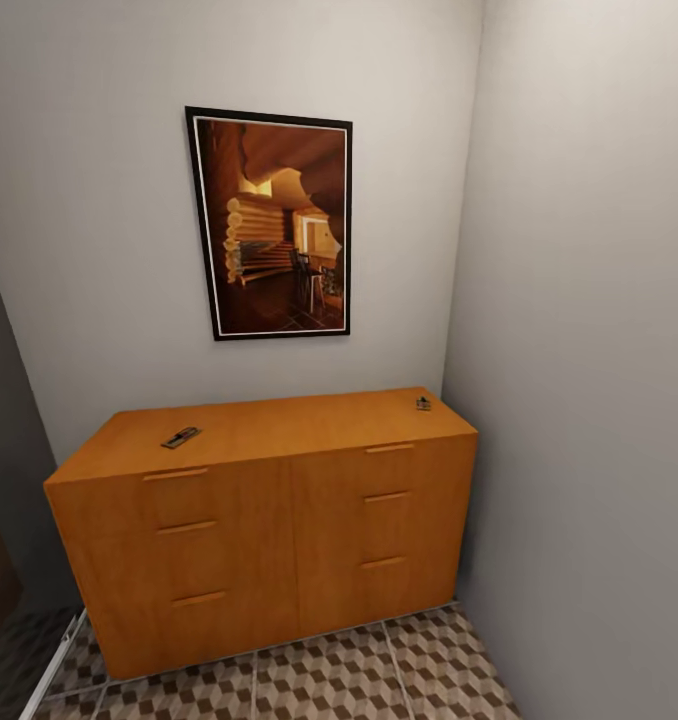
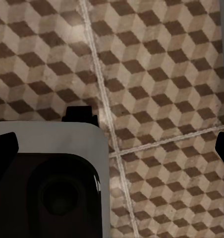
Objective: Take the four mousetraps from the cabinet in the bathroom and place them on the bathroom floor. Make sure all four end up on the same floor surface, and ensure that at least two of them are either under or directly next to the same bathroom sink.
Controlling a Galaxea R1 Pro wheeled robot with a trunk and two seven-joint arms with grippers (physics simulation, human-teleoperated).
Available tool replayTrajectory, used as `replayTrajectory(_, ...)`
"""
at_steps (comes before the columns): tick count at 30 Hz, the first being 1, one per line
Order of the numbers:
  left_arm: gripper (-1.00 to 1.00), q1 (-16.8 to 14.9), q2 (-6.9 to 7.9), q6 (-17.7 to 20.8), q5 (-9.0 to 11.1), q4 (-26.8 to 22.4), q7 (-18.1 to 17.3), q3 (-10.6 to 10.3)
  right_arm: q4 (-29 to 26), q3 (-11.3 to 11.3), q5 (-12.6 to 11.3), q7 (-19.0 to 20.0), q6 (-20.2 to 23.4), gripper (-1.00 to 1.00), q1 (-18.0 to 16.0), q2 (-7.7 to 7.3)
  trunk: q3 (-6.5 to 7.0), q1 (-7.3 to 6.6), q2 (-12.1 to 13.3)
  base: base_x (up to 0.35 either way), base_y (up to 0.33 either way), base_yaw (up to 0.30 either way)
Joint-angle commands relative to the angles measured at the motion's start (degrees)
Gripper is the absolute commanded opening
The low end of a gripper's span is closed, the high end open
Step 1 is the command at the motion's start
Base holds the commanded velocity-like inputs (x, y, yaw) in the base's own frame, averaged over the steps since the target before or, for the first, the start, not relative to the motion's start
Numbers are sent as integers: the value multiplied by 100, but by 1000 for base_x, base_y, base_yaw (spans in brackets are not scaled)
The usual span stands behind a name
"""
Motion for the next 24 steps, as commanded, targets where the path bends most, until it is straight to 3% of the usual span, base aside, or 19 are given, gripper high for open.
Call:
replayTrajectory(1, 100, -4, -1, -22, 29, 5, 4, 15, 15, 27, -20, -9, -12, 100, -8, -1, -6, 0, -3, 10, 0, 0)
replayTrajectory(24, 100, -4, -5, -46, 32, -3, 20, 15, 6, 27, -18, -11, -20, 100, -8, -16, -6, 0, -3, 2, 0, 0)
